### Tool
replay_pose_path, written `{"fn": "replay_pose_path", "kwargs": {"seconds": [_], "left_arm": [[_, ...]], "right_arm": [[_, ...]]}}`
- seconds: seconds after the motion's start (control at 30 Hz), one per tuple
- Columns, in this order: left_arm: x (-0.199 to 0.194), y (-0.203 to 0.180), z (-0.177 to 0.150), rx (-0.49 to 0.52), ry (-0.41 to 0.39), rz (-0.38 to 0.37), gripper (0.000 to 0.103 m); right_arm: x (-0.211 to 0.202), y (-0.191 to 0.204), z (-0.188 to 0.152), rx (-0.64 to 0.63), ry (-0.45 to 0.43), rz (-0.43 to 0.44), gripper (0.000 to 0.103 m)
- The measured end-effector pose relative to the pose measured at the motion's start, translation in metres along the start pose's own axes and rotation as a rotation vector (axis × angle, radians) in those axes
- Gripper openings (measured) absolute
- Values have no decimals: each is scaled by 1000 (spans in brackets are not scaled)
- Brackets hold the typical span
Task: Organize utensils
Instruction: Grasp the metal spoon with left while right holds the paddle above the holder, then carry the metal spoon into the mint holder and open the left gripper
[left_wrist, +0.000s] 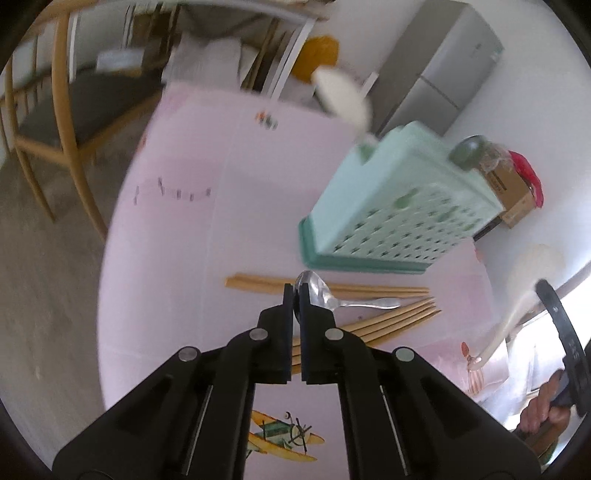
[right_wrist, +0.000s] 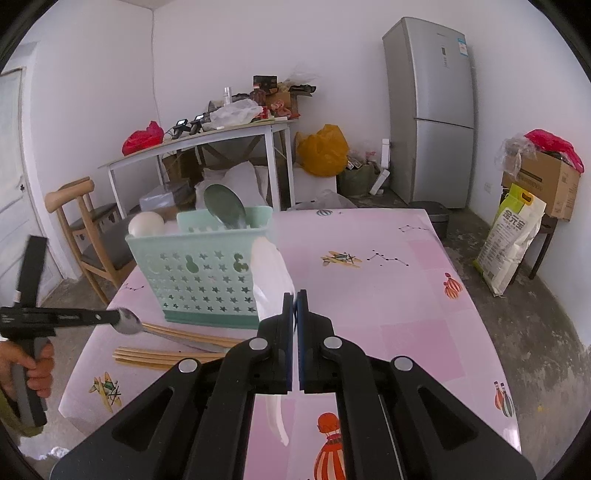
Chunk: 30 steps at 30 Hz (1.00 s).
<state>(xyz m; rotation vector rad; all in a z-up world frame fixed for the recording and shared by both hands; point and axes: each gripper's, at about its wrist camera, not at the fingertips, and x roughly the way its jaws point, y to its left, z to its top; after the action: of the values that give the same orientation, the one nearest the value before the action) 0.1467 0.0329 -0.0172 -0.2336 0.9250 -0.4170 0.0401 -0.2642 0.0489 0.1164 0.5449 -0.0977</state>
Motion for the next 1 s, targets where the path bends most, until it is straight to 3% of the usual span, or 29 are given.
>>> {"fn": "replay_pose_path", "kwargs": {"seconds": [0.27,0.6,0.8,1.0], "left_arm": [[-53,-43,7,203,-168,67,0],[-110,-78,15,316,-254,17,0],[-160,-84,34,328,-371,-13,0],[-182,-94,59,382,-494,44,0]], "right_arm": [[1,4,-1,-11,-9,-14,2],[0,6,1,-25,-26,-29,2],[0,6,1,-28,-29,-31,2],[-1,7,3,-29,-33,-28,2]]}}
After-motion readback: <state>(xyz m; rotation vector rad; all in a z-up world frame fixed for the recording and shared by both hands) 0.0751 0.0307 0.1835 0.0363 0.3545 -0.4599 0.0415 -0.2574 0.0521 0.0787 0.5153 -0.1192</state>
